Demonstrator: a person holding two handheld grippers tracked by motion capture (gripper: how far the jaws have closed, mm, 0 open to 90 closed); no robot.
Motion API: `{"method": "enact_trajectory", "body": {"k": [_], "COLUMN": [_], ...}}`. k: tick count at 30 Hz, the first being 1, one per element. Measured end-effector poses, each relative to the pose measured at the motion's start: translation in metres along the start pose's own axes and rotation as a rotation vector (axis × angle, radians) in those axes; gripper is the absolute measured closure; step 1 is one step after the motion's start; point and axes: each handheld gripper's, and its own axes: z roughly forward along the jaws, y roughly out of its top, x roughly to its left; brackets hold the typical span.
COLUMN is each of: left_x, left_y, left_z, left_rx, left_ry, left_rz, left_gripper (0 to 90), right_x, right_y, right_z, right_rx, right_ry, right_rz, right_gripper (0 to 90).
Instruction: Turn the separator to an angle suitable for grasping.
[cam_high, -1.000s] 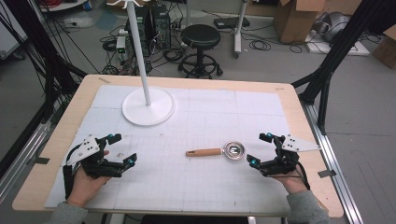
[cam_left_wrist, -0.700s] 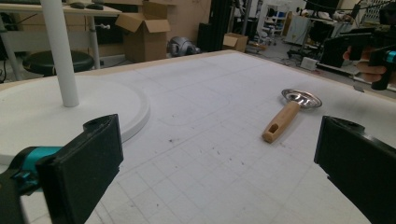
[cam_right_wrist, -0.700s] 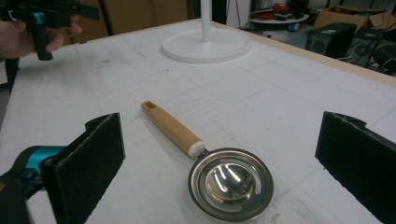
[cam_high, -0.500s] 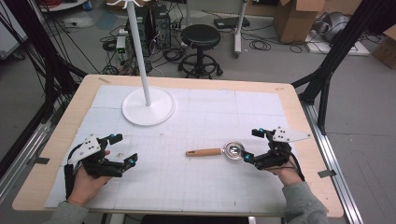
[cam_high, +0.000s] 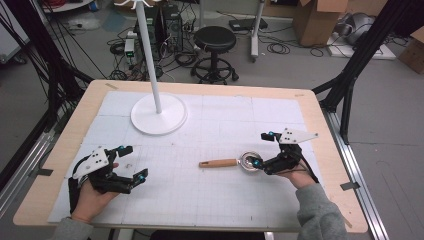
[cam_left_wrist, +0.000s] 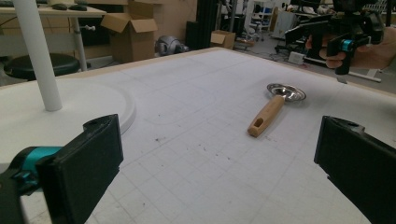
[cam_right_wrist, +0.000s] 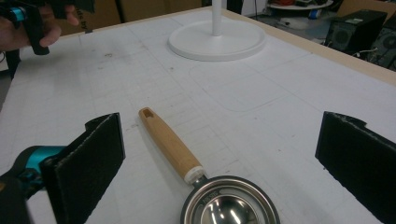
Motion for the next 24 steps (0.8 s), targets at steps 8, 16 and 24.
{"method": "enact_trajectory", "body": {"k": [8, 16, 24], "left_x": [0.0, 0.001, 0.001], "left_y": [-0.001, -0.002, -0.003], "left_z": [-0.003, -0.007, -0.008], "left_rx": [0.005, 0.004, 0.007], "left_ry": [0.012, 0.023, 0.027], "left_rz": [0.001, -0.004, -0.007], "left_gripper": [1.7, 1.7, 1.7], "right_x": [-0.002, -0.003, -0.005], "right_y": [0.008, 0.013, 0.019], "right_z": [0.014, 0.027, 0.039], "right_rx": [0.043, 0.082, 0.12], "right_ry": [0.014, 0.03, 0.039], "right_rz": [-0.024, -0.047, -0.079], "right_gripper": [0.5, 0.5, 0.5]}}
